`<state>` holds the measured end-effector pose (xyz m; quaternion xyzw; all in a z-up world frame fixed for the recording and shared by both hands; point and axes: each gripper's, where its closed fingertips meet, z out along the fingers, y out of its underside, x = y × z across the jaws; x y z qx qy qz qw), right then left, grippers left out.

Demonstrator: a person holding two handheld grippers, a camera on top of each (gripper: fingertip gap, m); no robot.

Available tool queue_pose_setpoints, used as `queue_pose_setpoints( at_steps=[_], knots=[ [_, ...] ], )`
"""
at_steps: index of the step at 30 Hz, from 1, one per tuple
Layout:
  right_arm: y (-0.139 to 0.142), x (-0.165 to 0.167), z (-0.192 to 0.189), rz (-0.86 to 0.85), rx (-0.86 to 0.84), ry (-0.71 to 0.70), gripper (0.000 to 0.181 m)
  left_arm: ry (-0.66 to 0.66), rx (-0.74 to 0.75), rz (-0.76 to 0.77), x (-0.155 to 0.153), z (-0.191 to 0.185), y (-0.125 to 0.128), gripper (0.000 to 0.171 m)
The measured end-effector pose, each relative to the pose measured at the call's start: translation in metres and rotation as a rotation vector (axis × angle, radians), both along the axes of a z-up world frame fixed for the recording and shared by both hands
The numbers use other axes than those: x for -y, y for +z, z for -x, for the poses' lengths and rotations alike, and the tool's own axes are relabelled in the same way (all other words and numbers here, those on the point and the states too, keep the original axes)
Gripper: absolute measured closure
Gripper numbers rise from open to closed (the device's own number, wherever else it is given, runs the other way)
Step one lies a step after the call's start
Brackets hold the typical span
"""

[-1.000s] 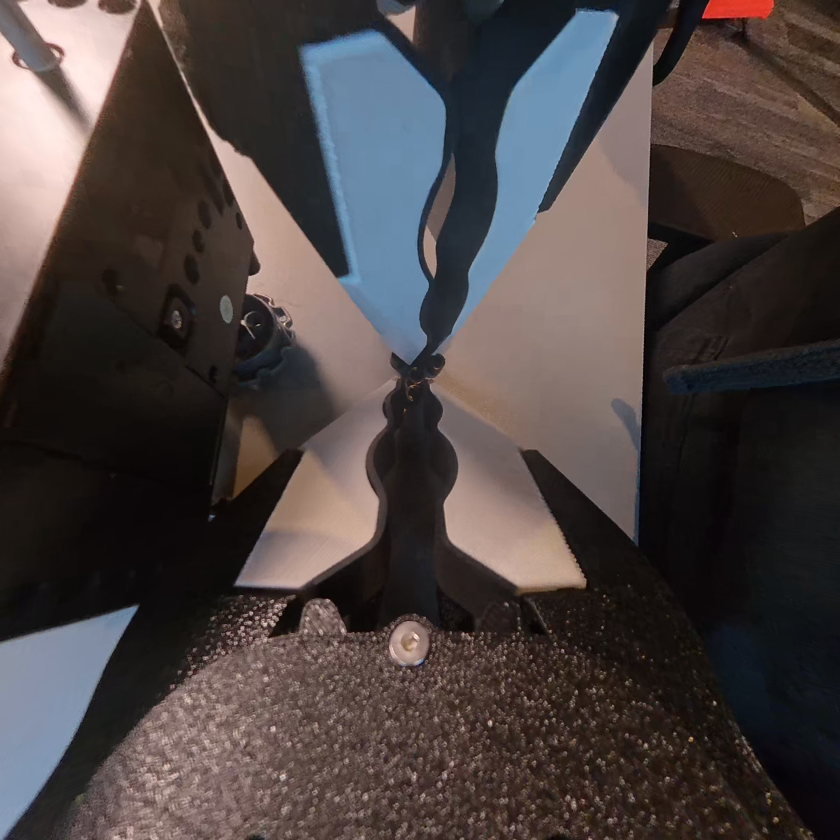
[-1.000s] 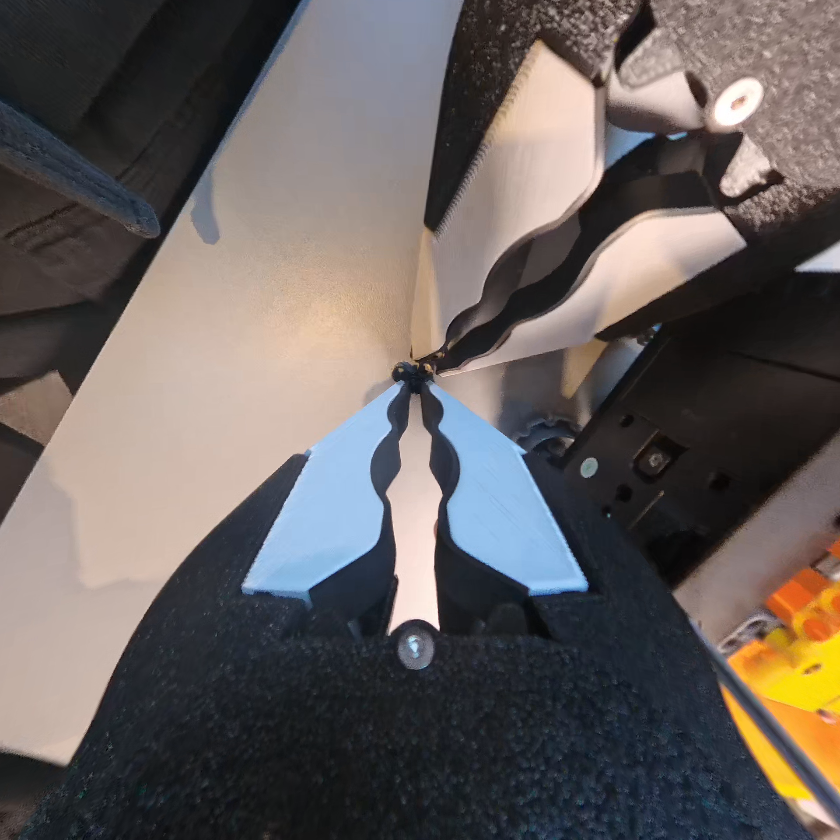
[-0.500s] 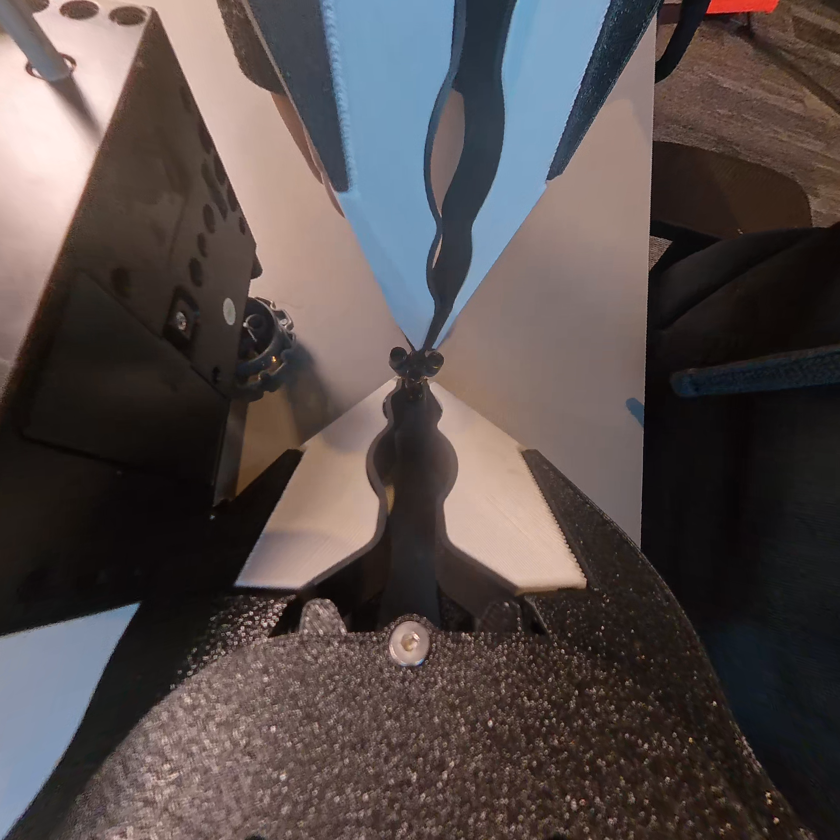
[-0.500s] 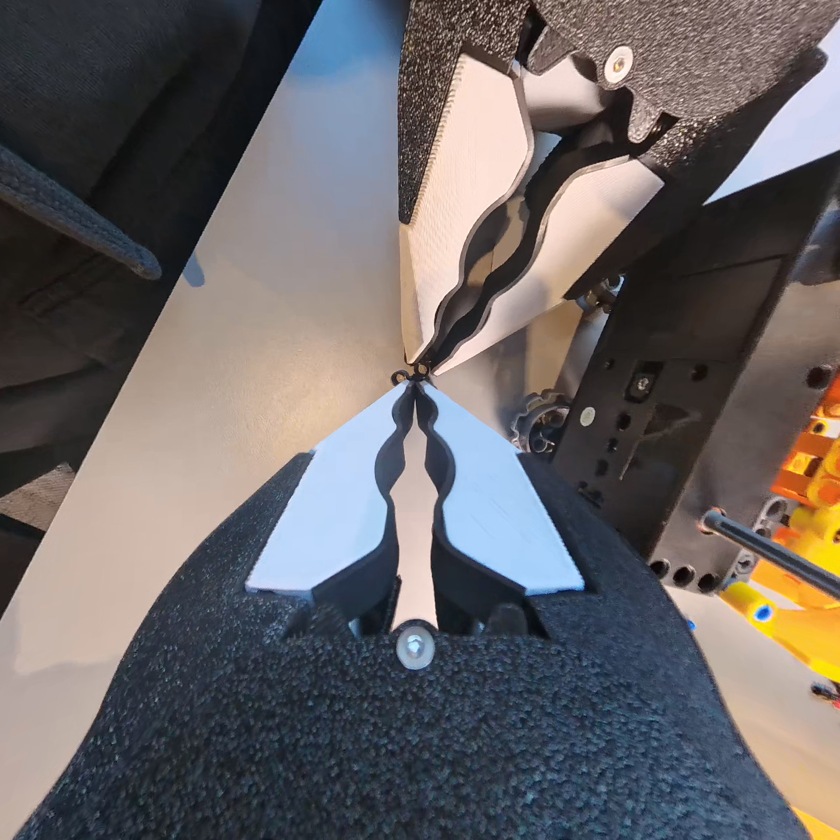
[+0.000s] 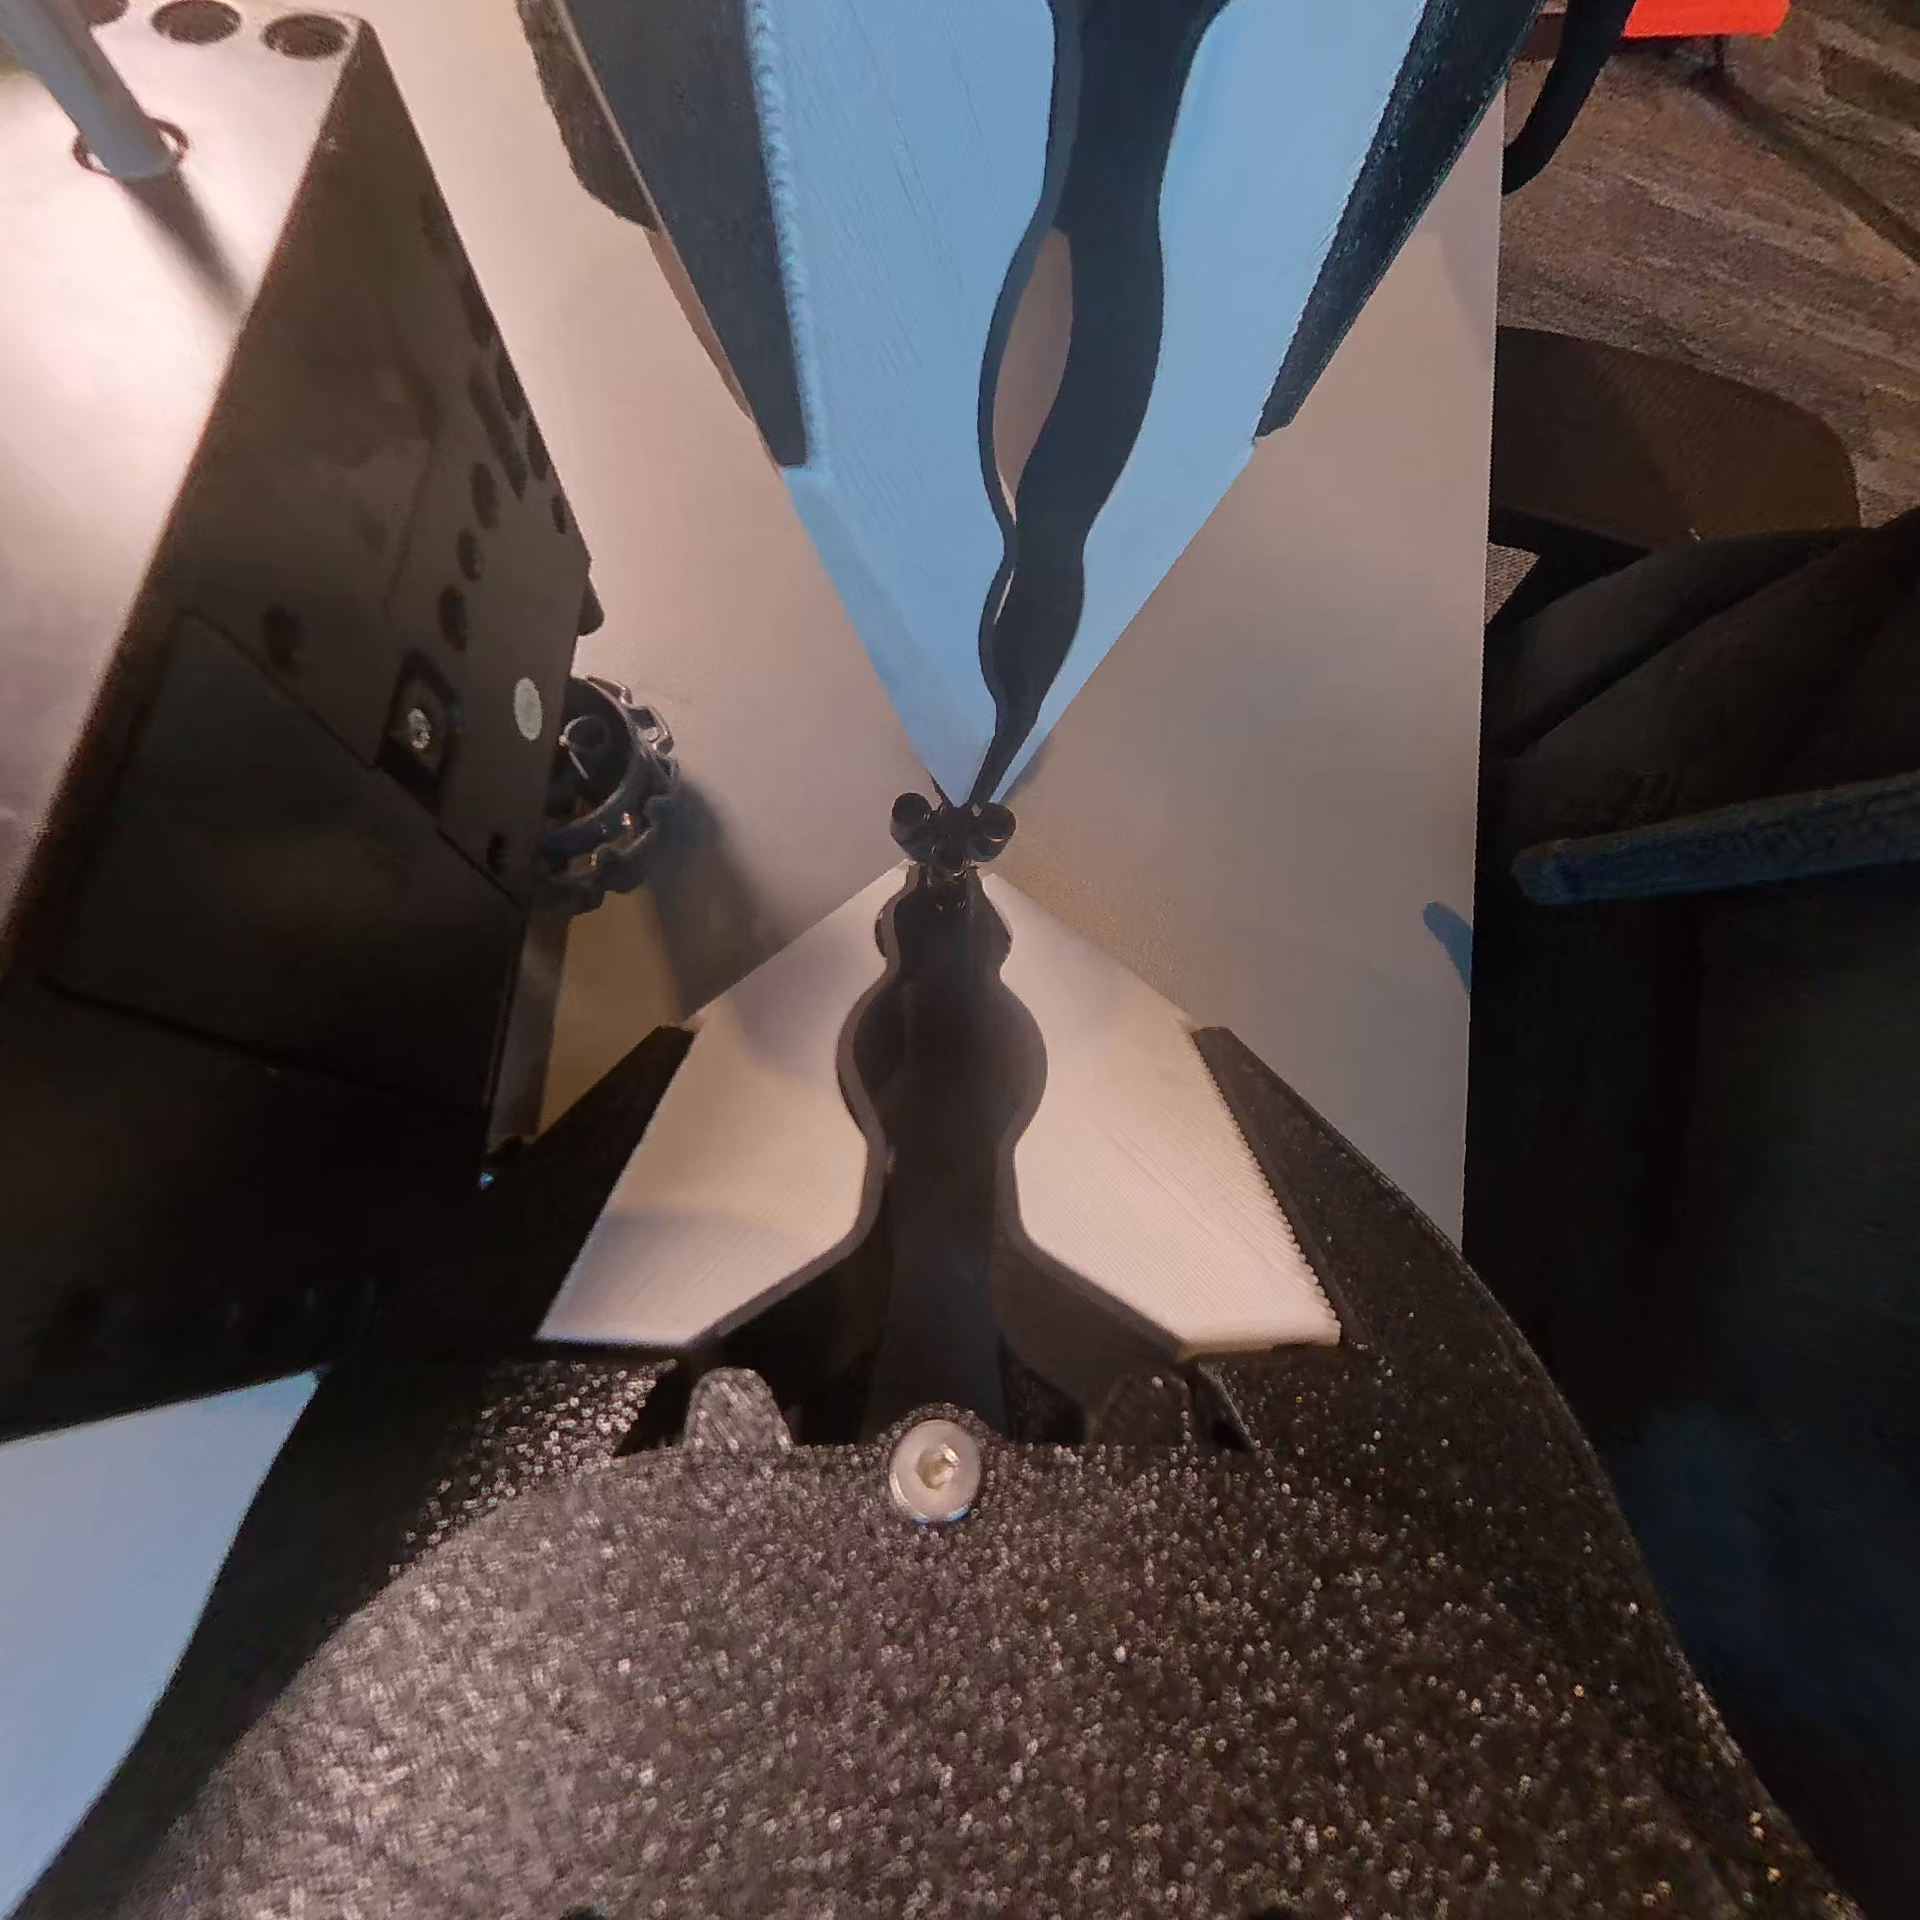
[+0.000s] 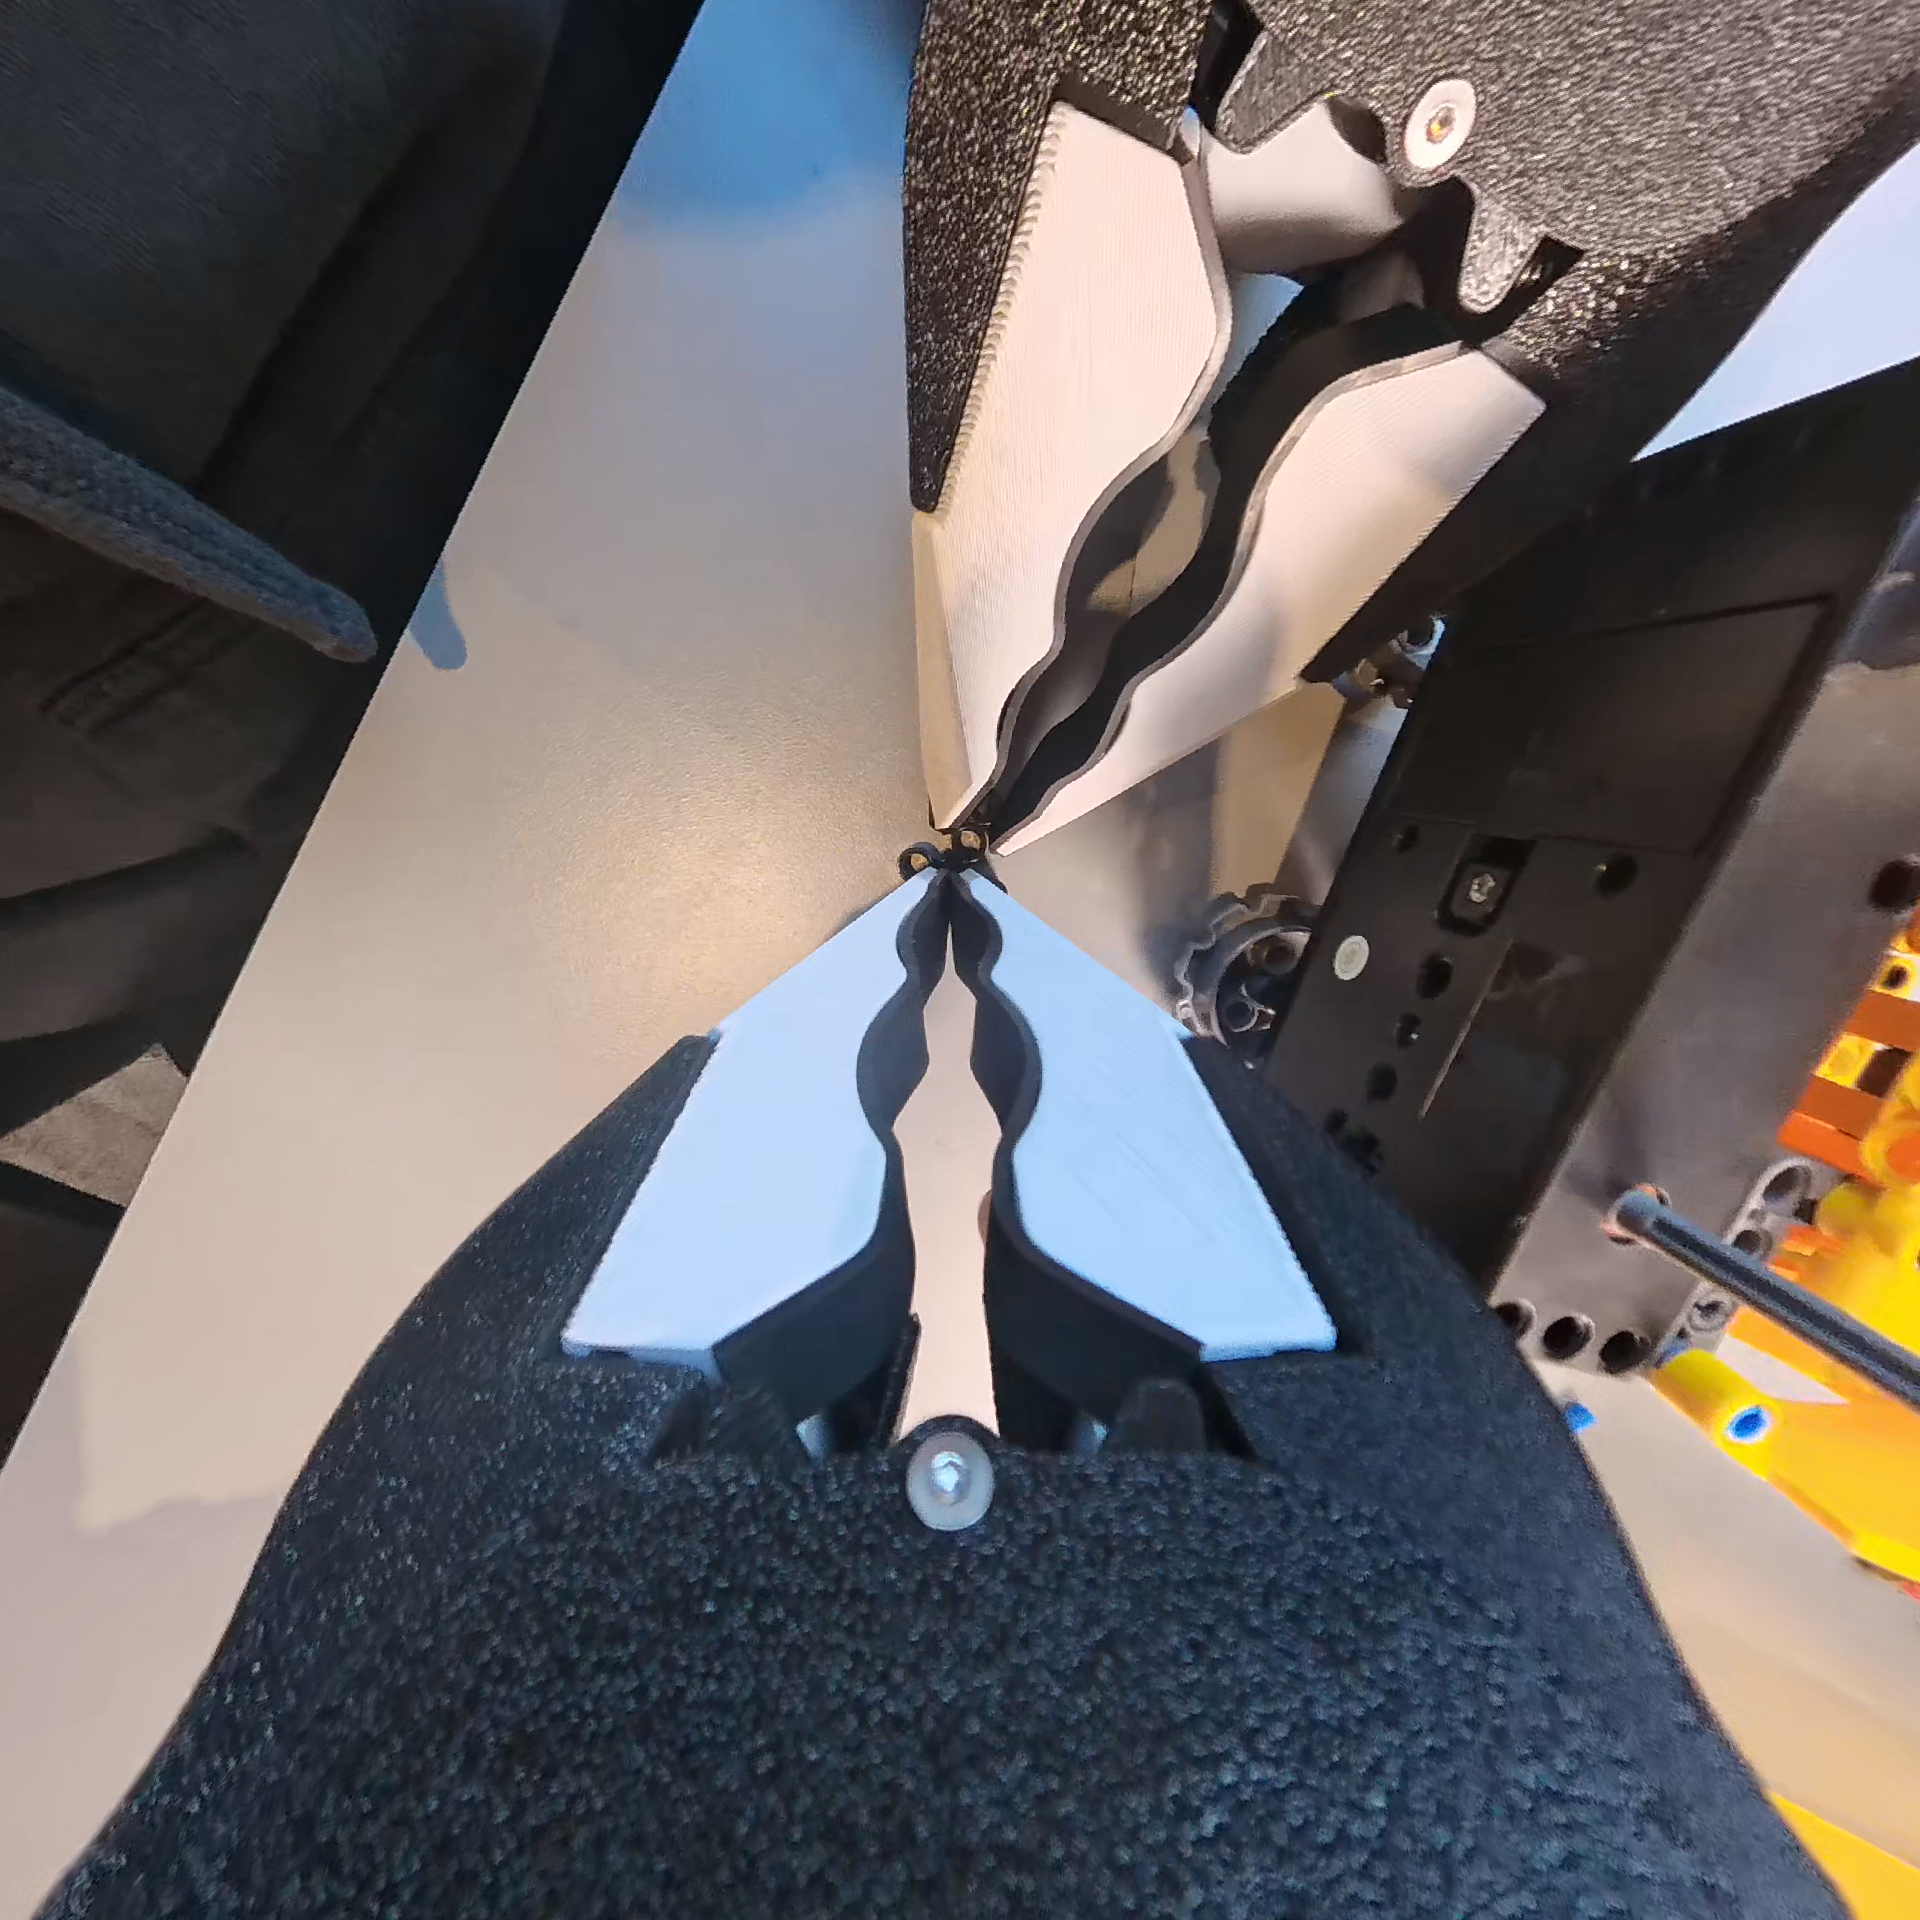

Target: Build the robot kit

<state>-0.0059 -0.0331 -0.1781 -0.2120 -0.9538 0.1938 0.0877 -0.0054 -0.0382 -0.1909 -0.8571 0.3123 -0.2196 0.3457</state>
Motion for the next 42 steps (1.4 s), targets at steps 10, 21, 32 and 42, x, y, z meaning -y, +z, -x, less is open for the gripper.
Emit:
queue_pose_setpoints(
  at_steps=[10, 21, 32, 42],
  knots=[
    [0.001, -0.001, 0.001, 0.021, -0.096, -0.063, 0.181, -0.001, -0.006, 0.000, 0.000, 0.000, 0.000, 0.166],
    [0.000, 0.000, 0.001, 0.072, -0.002, -0.090, 0.181, 0.000, -0.005, -0.005, 0.000, 0.000, 0.000, 0.167],
    [0.032, -0.007, -0.006, 0.290, -0.197, -0.220, 0.172, -0.001, 0.000, -0.001, 0.000, 0.000, 0.000, 0.167],
    [0.021, -0.012, -0.008, 0.316, -0.236, -0.303, 0.170, 0.005, -0.006, -0.008, 0.000, 0.001, 0.000, 0.167]
  ],
)
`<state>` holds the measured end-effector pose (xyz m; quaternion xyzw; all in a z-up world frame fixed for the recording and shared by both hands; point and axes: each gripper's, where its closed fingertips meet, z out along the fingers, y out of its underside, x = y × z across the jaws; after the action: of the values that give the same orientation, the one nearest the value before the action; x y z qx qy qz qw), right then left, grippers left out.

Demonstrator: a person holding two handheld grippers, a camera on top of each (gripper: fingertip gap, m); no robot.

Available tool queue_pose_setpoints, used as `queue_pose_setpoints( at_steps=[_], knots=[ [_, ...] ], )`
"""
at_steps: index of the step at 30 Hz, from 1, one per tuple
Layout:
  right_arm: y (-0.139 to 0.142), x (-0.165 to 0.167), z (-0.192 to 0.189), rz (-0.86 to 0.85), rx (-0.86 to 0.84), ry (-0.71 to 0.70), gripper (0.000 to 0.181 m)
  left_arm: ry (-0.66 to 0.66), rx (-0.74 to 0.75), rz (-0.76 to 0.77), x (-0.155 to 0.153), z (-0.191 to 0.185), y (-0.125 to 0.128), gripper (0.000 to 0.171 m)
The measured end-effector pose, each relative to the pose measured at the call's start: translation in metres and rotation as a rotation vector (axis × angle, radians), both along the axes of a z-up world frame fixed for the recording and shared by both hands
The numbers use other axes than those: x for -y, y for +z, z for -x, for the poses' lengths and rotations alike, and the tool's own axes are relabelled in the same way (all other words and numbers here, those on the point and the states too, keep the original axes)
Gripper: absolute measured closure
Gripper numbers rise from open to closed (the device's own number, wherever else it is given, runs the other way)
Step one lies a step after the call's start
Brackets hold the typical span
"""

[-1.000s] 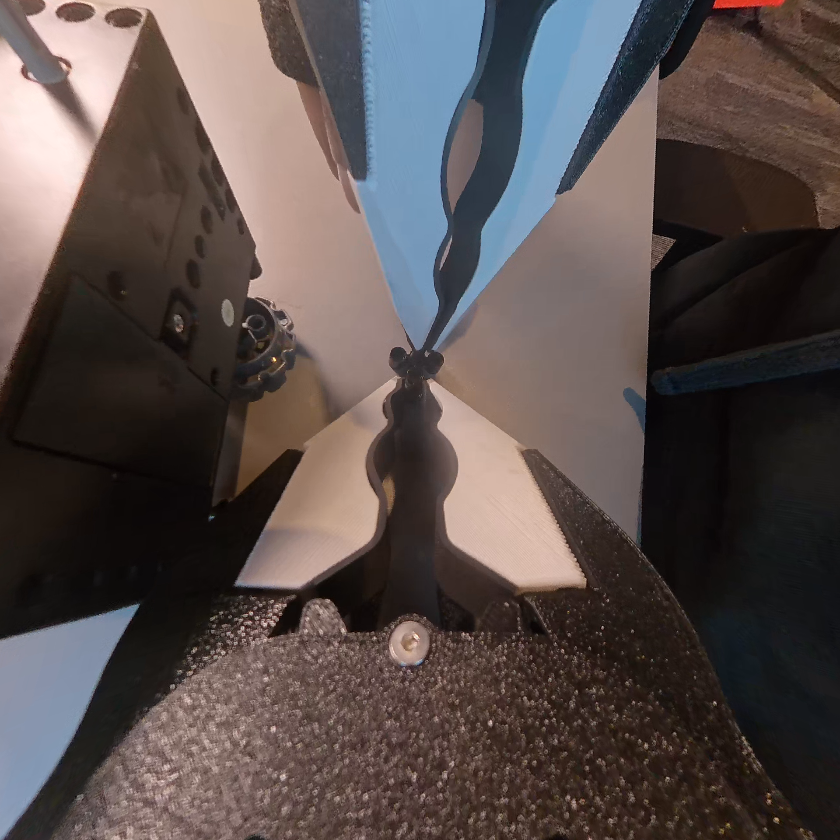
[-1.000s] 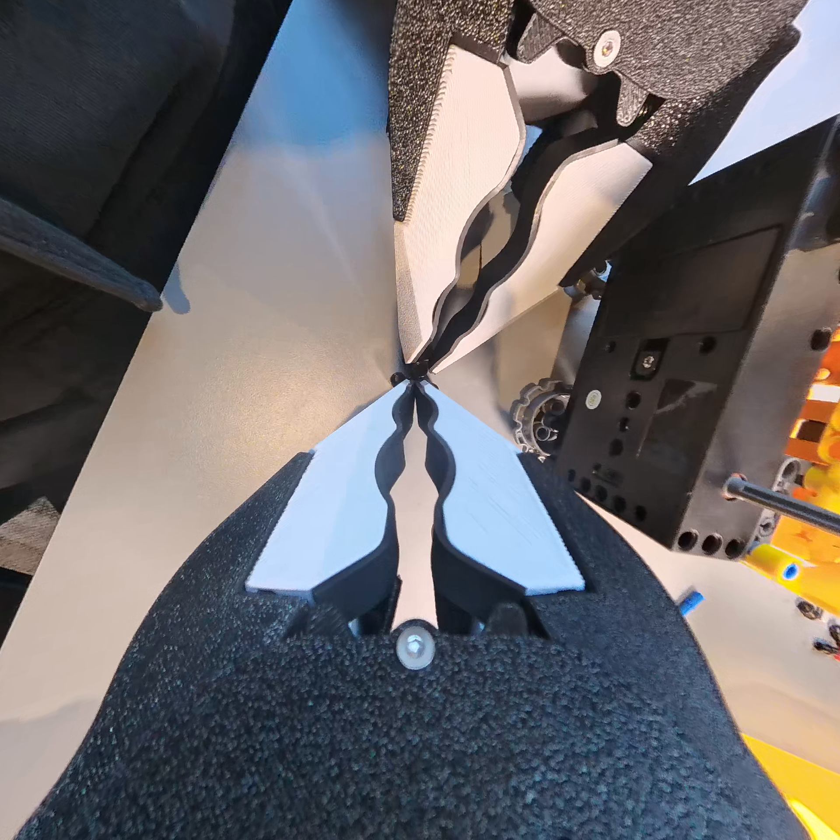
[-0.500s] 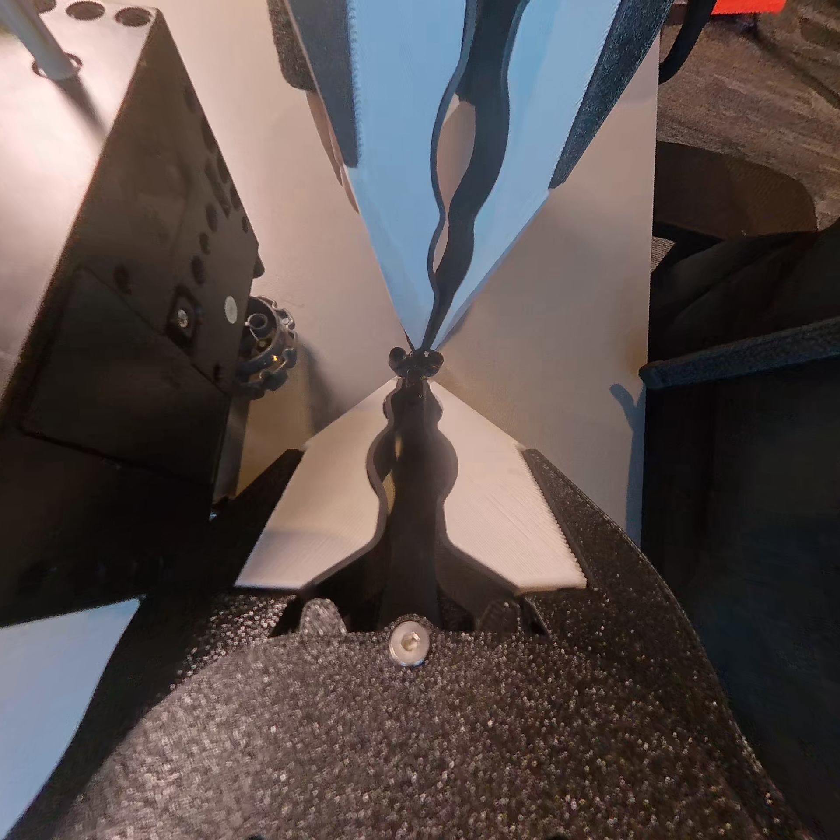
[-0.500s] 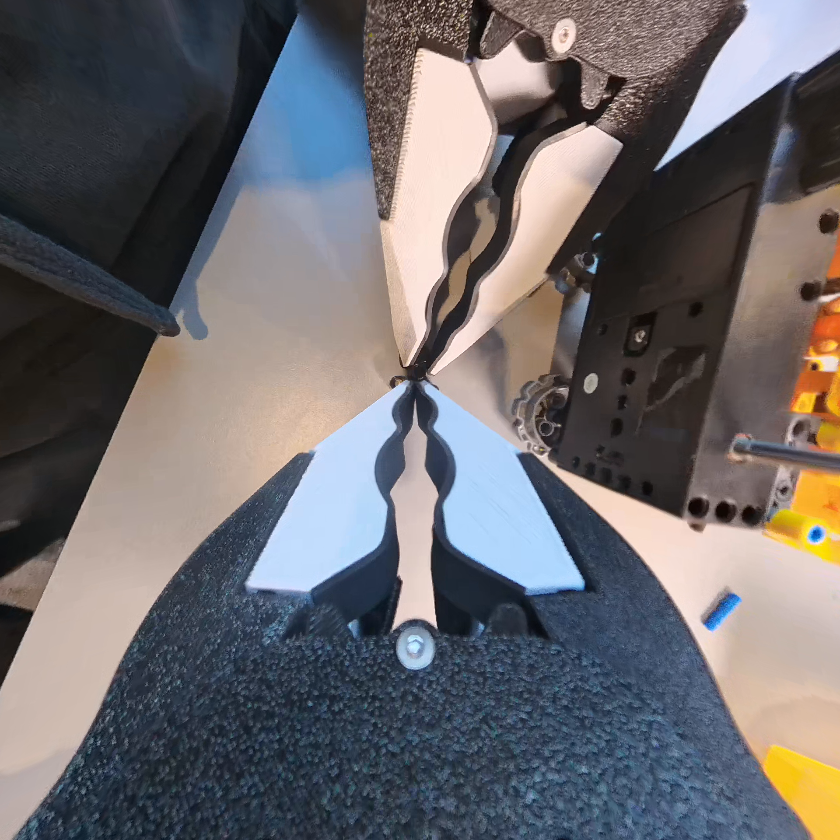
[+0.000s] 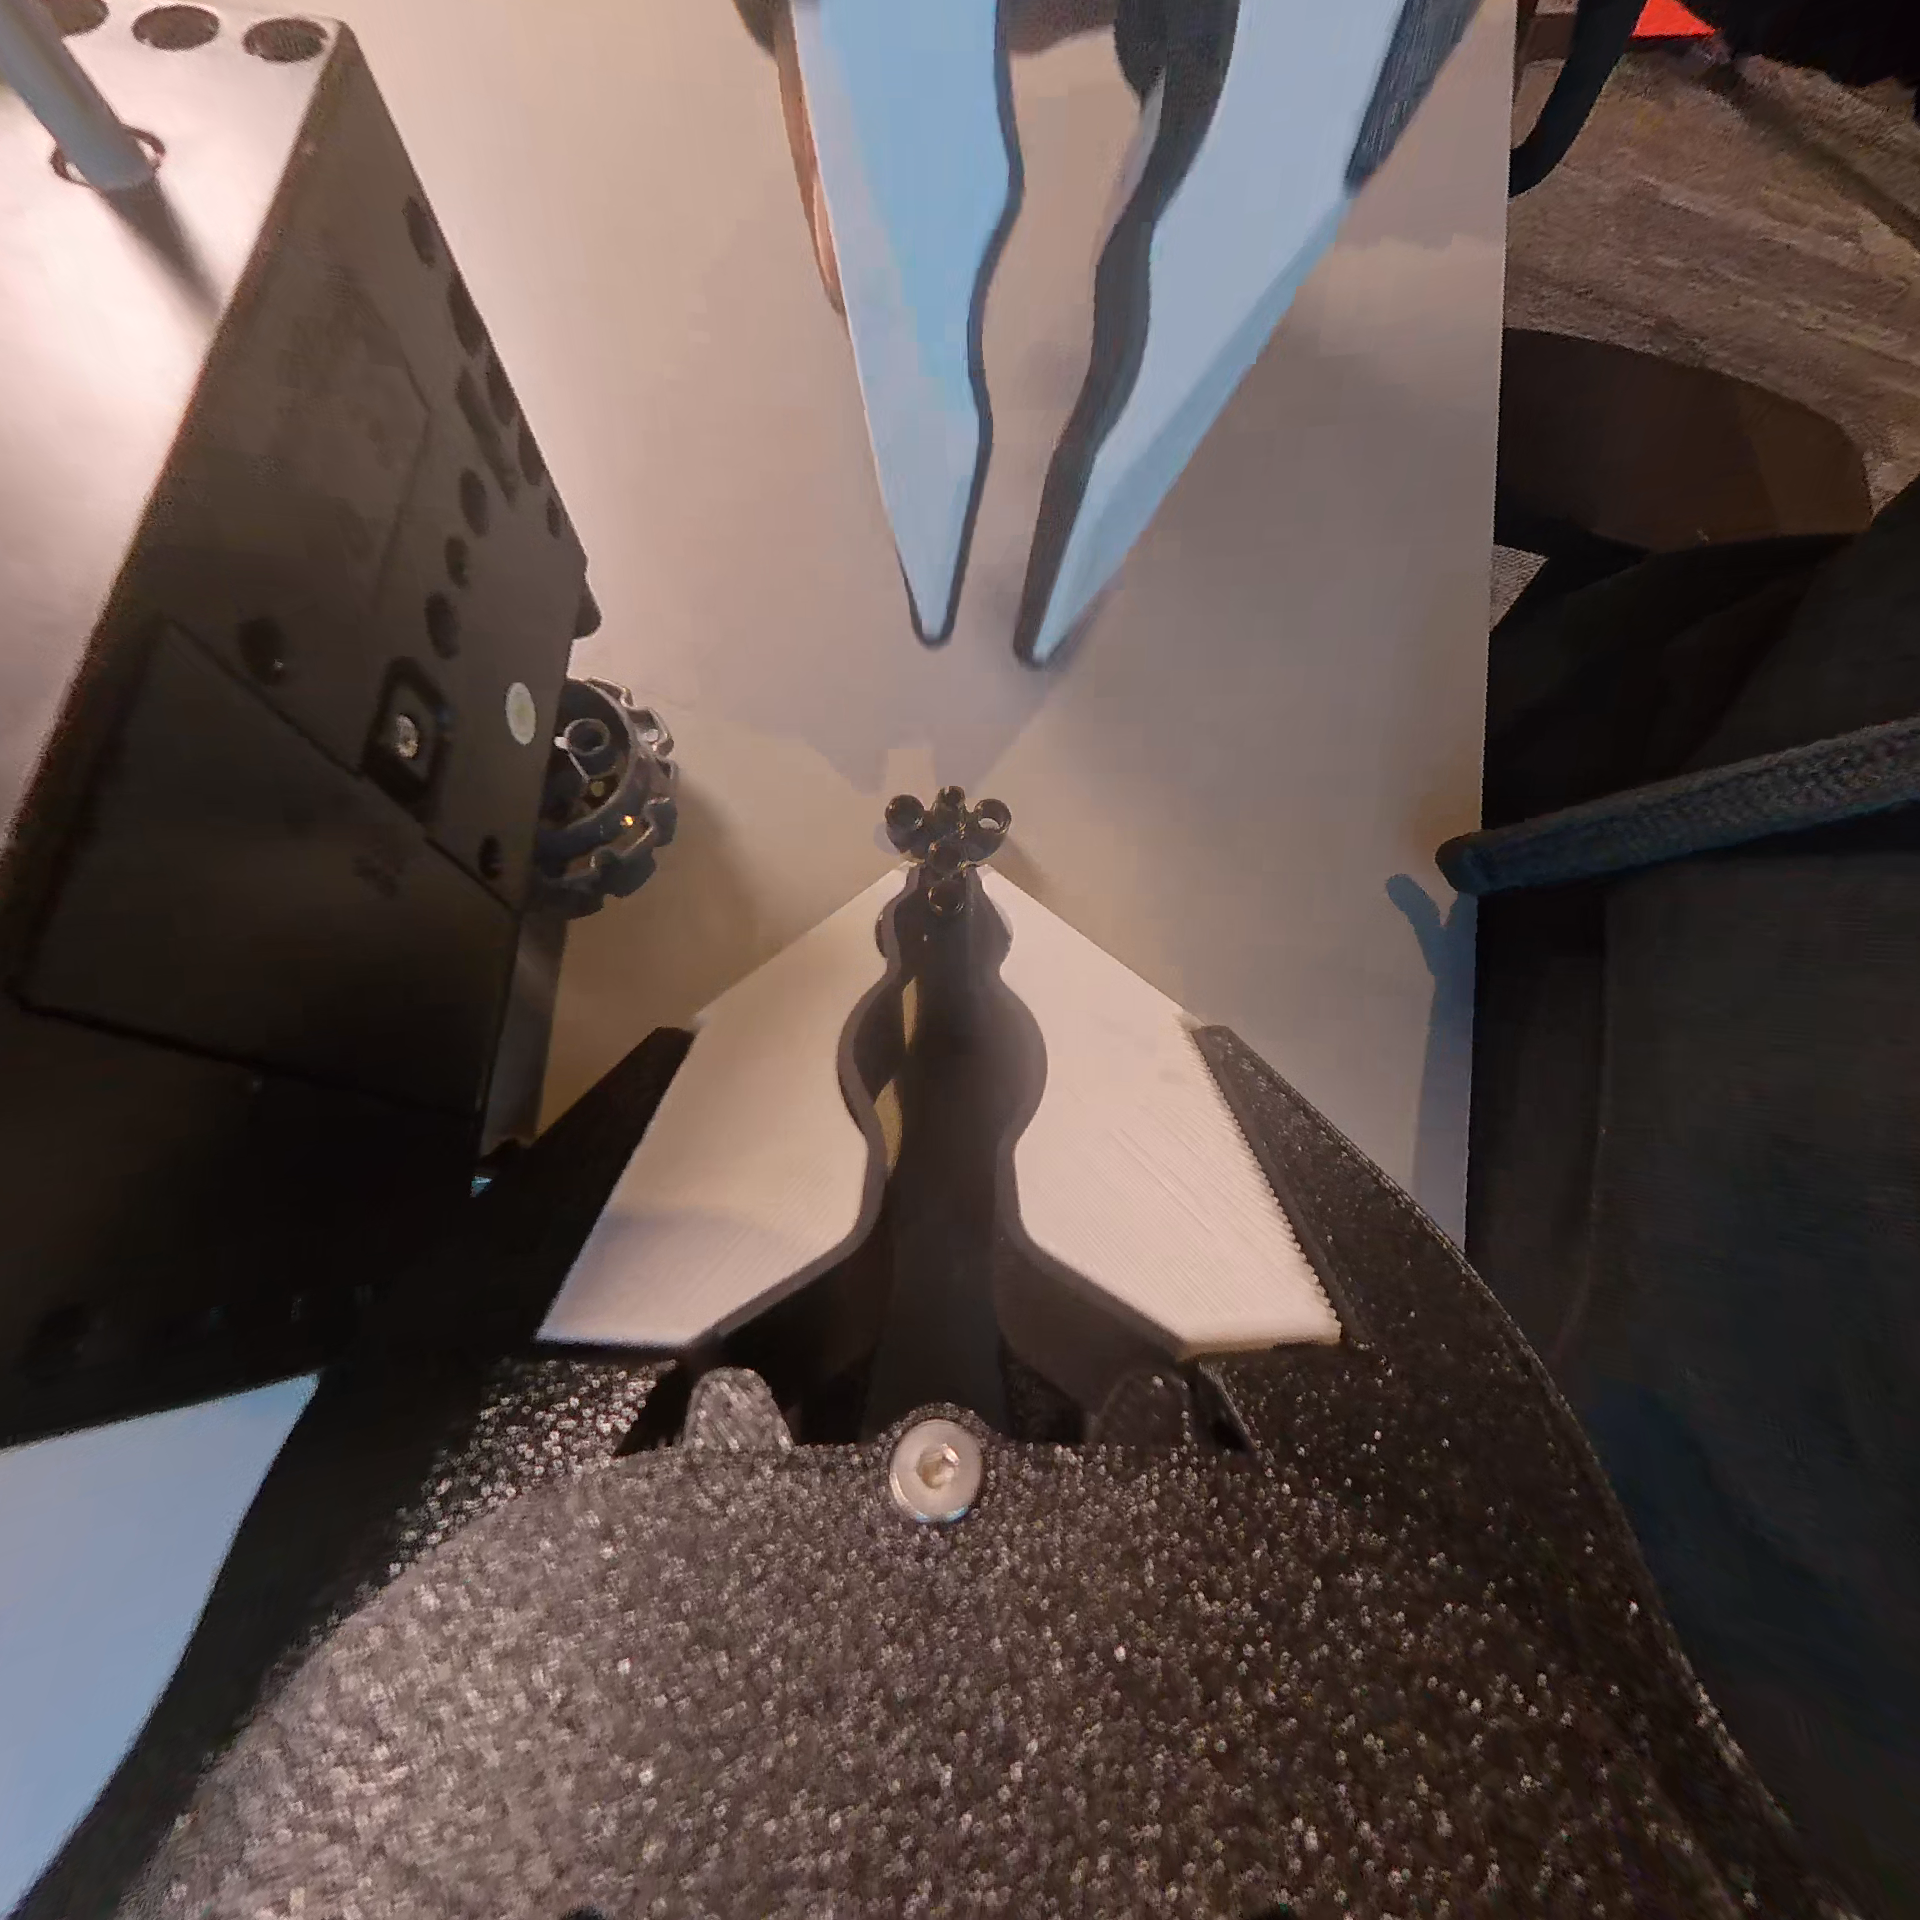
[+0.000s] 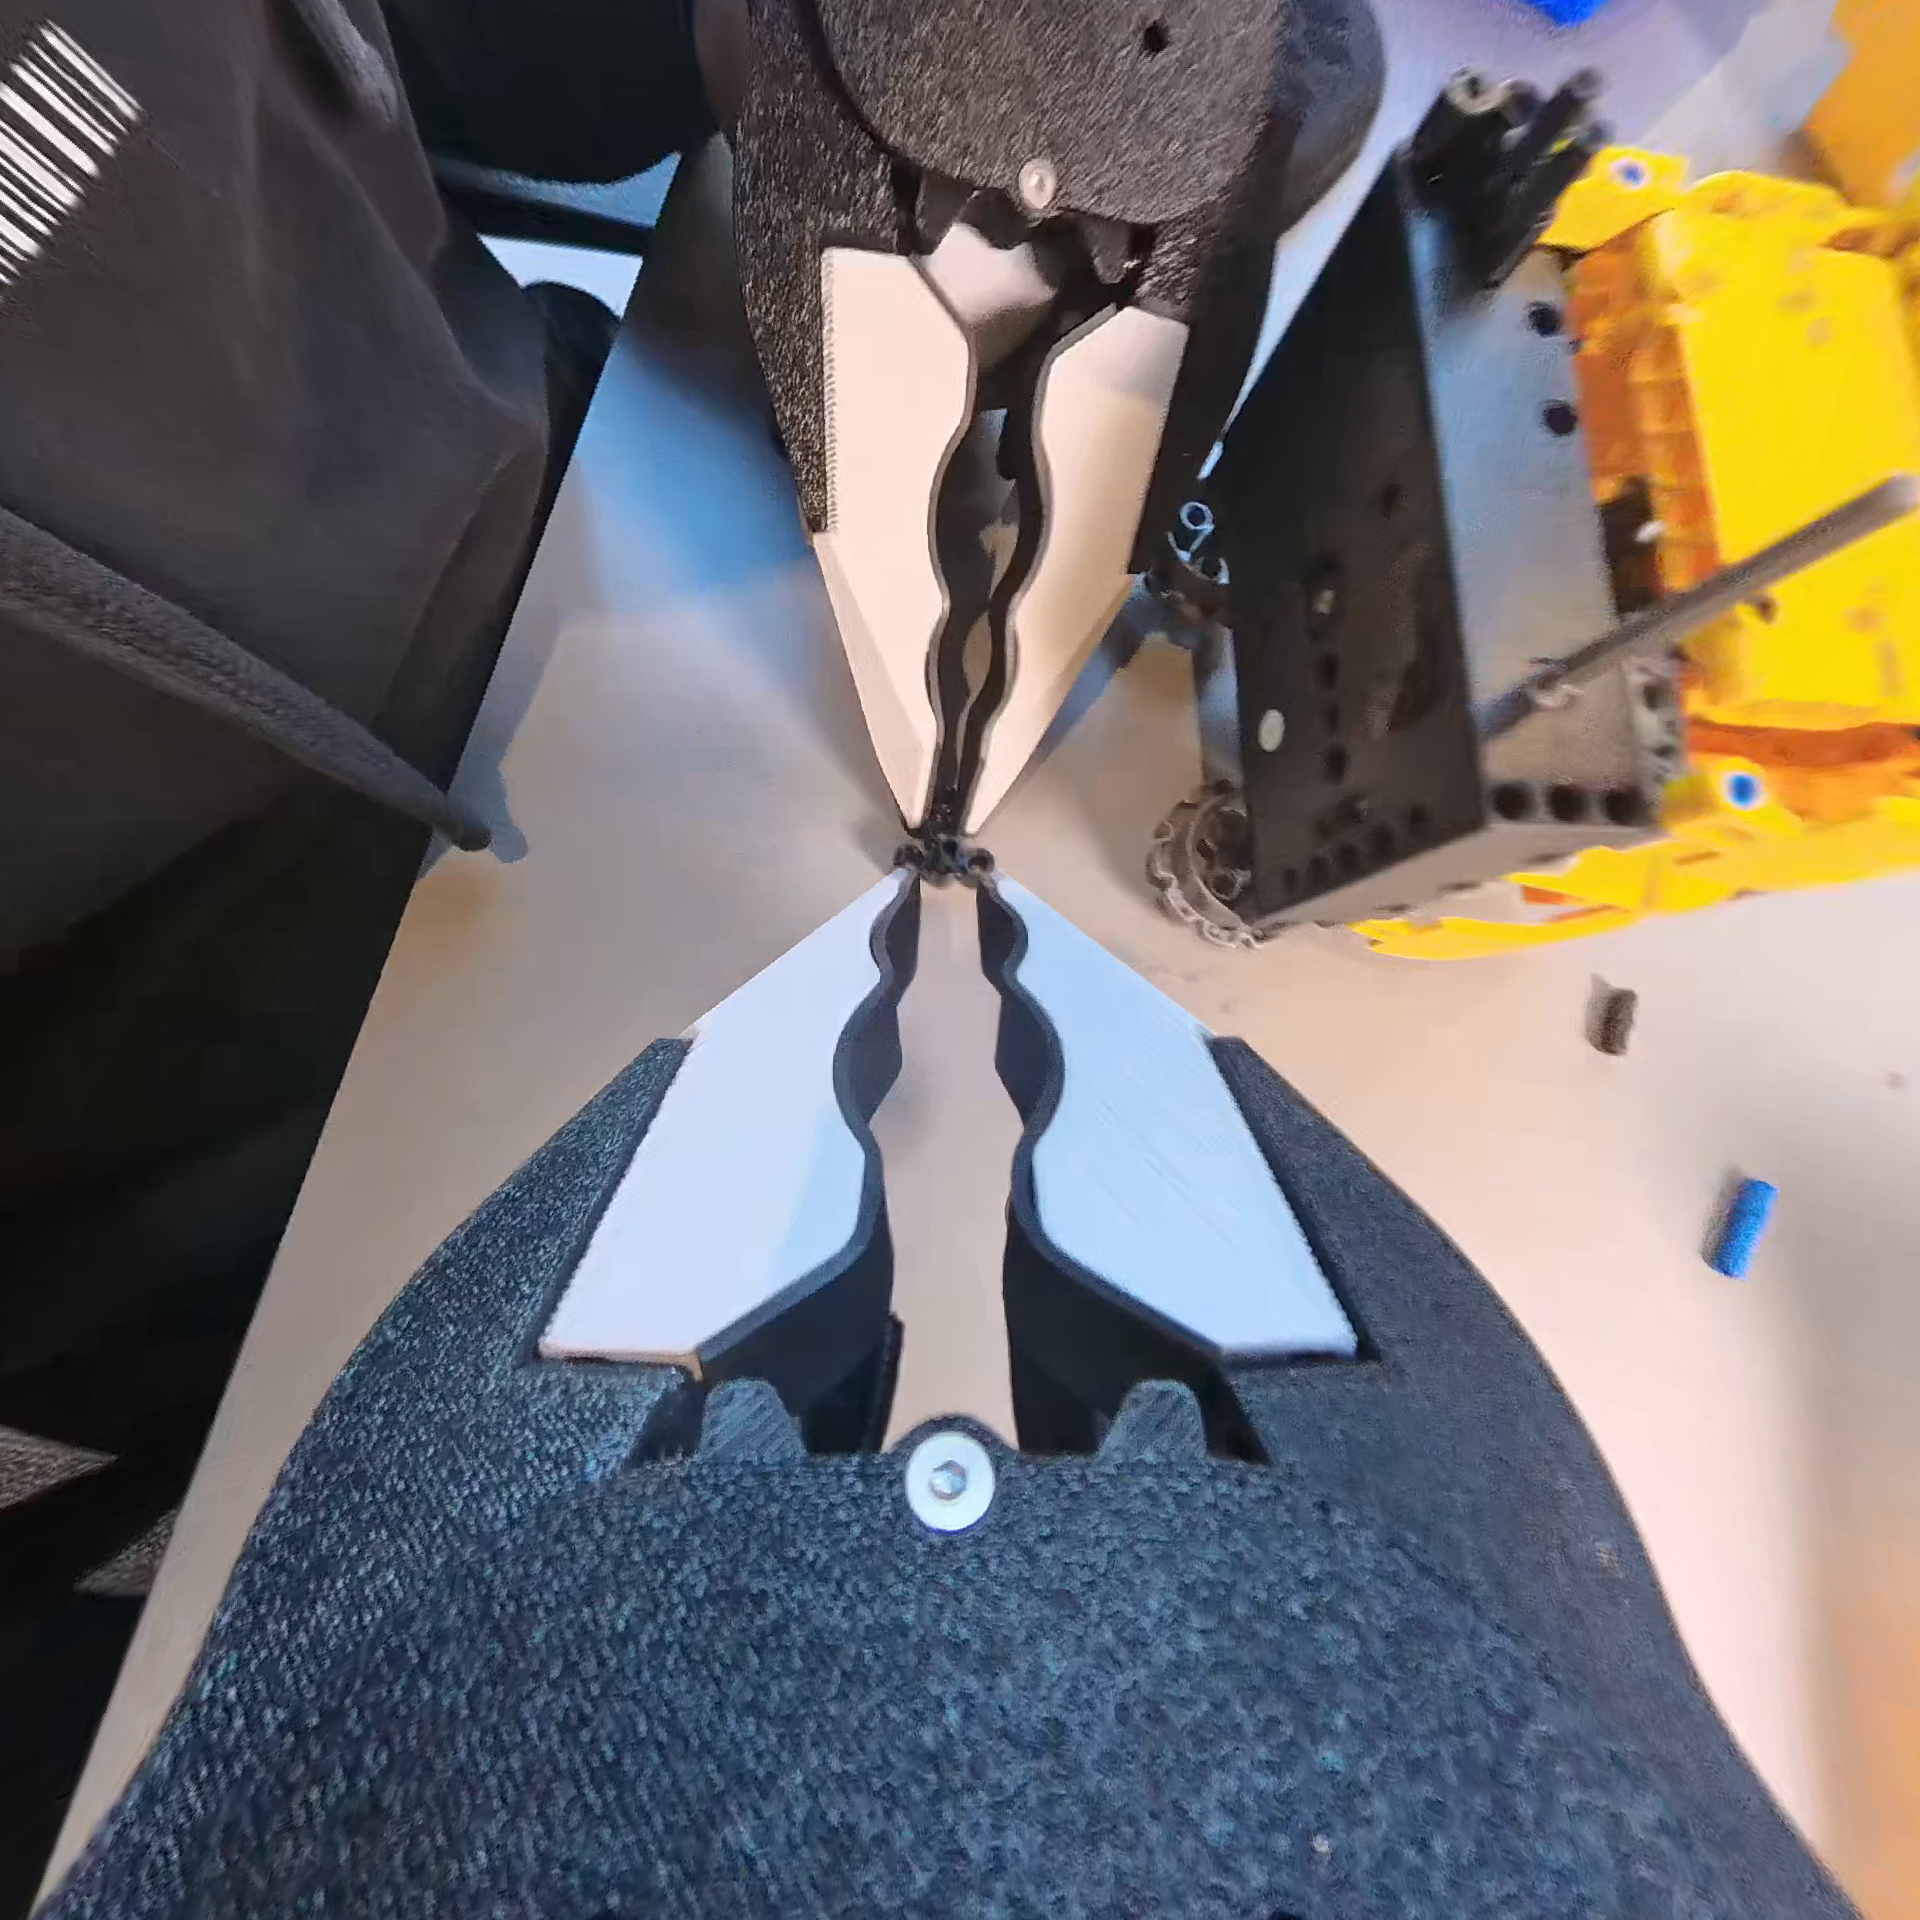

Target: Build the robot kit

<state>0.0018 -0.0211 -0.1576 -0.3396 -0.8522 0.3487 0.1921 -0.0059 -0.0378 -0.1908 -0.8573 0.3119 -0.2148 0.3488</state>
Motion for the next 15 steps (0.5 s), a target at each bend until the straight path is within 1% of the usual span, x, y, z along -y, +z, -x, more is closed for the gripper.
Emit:
queue_pose_setpoints(
  at_steps=[4, 7, 9, 15],
  knots=[
    [-0.014, 0.008, 0.008, 0.014, 0.041, 0.013, 0.171, 0.002, -0.005, -0.005, 0.000, 0.000, 0.000, 0.167],
    [-0.023, 0.009, 0.010, -0.008, 0.073, 0.025, 0.172, 0.004, -0.007, -0.006, 0.000, 0.000, 0.000, 0.167],
    [-0.025, 0.011, 0.012, -0.003, 0.078, 0.032, 0.176, 0.003, -0.009, -0.007, 0.000, 0.000, 0.000, 0.167],
    [-0.026, 0.013, 0.013, 0.011, 0.079, 0.040, 0.177, -0.004, -0.015, -0.018, -0.001, -0.003, 0.000, 0.164]
  ],
)
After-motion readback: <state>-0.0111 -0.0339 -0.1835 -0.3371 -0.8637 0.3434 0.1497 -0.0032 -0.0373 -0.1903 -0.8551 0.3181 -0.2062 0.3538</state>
